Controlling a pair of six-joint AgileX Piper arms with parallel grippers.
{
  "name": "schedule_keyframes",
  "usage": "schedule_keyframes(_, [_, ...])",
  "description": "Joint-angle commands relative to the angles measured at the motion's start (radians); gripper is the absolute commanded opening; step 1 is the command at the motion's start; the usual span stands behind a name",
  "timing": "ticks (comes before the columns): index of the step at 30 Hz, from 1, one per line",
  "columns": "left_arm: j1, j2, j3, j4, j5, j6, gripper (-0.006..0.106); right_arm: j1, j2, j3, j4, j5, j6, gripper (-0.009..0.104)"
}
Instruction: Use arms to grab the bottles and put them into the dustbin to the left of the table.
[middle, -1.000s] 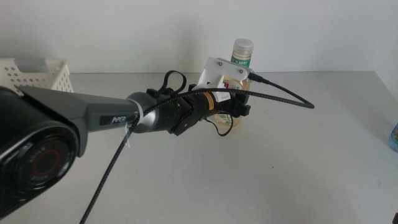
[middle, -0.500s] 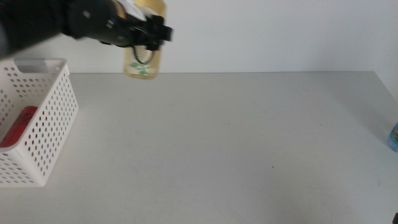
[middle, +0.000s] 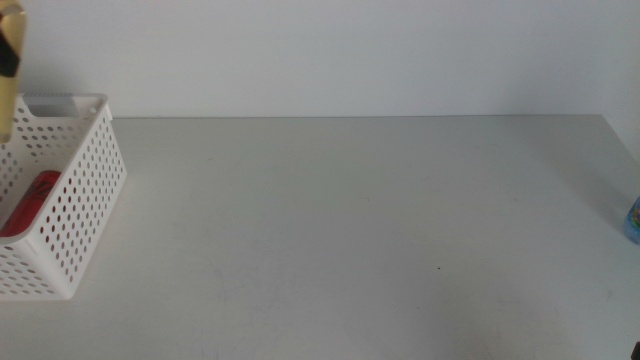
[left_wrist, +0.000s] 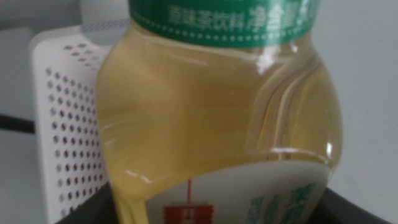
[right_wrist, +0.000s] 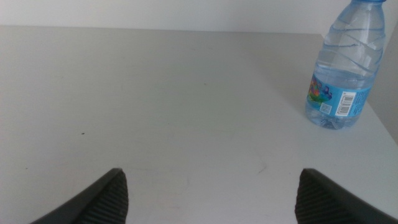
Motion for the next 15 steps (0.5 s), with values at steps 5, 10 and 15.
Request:
schedule_keyframes(5, [0.063,0.004,-0.044,0.030,0.089,0.011,-0.002,-0.005,-0.021,-0.010,-0.013,-0.069,-0.009,0.071])
schedule_keyframes(10, [0.063,0.068,-0.043,0.123,0.092,-0.019,-0.002,-0.005,-0.021,-0.010,-0.013,-0.069,-0.009,0.071])
schedule_keyframes(15, [0.057,0.159,-0.040,0.104,0.092,-0.082,-0.002,-0.005,-0.021,-0.010,-0.013,-0.069,-0.009,0.071])
